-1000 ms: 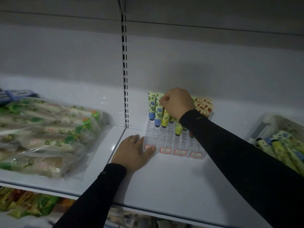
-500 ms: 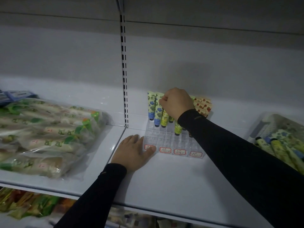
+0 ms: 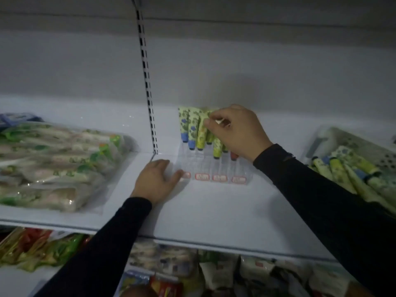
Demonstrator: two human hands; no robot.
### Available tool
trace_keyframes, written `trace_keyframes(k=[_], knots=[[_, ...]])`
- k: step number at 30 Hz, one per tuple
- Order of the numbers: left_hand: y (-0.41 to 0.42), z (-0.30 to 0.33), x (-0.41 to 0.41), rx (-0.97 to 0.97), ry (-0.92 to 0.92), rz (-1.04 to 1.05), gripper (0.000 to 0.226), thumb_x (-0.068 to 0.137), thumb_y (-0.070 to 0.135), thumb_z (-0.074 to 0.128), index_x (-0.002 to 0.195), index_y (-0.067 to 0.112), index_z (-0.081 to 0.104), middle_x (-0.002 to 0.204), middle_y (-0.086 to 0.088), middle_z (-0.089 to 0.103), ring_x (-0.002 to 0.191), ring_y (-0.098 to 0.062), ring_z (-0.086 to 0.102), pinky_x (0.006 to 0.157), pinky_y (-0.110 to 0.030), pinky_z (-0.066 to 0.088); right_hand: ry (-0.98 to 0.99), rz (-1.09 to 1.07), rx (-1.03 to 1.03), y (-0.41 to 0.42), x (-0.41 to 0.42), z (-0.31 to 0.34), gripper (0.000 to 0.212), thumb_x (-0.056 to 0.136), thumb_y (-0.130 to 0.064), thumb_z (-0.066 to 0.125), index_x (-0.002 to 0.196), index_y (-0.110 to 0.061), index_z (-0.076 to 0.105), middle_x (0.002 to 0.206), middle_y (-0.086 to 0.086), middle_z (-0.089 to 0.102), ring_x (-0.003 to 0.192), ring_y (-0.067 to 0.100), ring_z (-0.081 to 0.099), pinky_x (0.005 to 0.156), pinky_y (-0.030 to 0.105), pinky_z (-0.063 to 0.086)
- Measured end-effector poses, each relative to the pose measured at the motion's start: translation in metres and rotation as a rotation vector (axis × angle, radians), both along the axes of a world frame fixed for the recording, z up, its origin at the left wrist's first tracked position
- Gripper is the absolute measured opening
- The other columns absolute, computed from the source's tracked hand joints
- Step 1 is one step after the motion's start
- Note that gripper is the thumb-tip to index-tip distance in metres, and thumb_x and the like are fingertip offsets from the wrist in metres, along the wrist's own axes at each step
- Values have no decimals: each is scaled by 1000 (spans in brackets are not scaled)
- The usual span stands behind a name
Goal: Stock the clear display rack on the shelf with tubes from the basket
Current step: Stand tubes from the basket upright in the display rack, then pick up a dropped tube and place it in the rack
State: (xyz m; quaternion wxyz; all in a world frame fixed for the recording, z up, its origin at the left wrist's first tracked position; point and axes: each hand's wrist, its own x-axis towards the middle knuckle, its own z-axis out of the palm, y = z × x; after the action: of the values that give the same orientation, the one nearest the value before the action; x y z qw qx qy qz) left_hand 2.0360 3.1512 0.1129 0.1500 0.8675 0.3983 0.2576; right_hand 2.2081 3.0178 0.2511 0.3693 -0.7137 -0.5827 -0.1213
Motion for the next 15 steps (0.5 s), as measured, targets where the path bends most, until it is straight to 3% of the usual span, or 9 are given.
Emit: trace_keyframes(k=[3,6,9,12,15], knots=[[-18,9,-14,-8,-35,25,84,79,68,41,132,5,59,138,-16,56,130,-30,48,110,-33,32,-73,30,-46,-44,2,-22,36,92,-38,63,112,-10,71,106,5,68,103,19,57,82,12,31],[-46,22,-27,66,-78,-6,65,92,56,54,136,9,56,142,-13,53,133,-28,46,111,-35,32,-59,47,-63,-90,-1,-46,40,93,-41,60,118,-11,68,118,5,65,108,19,57,91,14,35],[-85,34,-33,130,-137,-77,58,95,51,54,139,12,53,144,-10,52,134,-26,45,110,-37,34,-44,56,-95,-131,-7,-69,45,93,-45,56,126,-15,64,130,3,58,119,14,53,99,11,32],[-128,32,-37,136,-142,-160,54,97,47,53,140,14,52,144,-8,52,134,-22,44,108,-32,34,-75,30,-77,-166,-12,-91,43,94,-41,58,125,-12,64,129,7,59,120,14,52,100,11,32],[-161,17,-42,136,-103,-231,51,98,46,51,139,15,53,143,-7,53,133,-21,44,107,-30,33,-126,36,-4,-197,-17,-116,41,94,-36,61,122,-7,66,123,12,62,114,19,57,100,21,42]])
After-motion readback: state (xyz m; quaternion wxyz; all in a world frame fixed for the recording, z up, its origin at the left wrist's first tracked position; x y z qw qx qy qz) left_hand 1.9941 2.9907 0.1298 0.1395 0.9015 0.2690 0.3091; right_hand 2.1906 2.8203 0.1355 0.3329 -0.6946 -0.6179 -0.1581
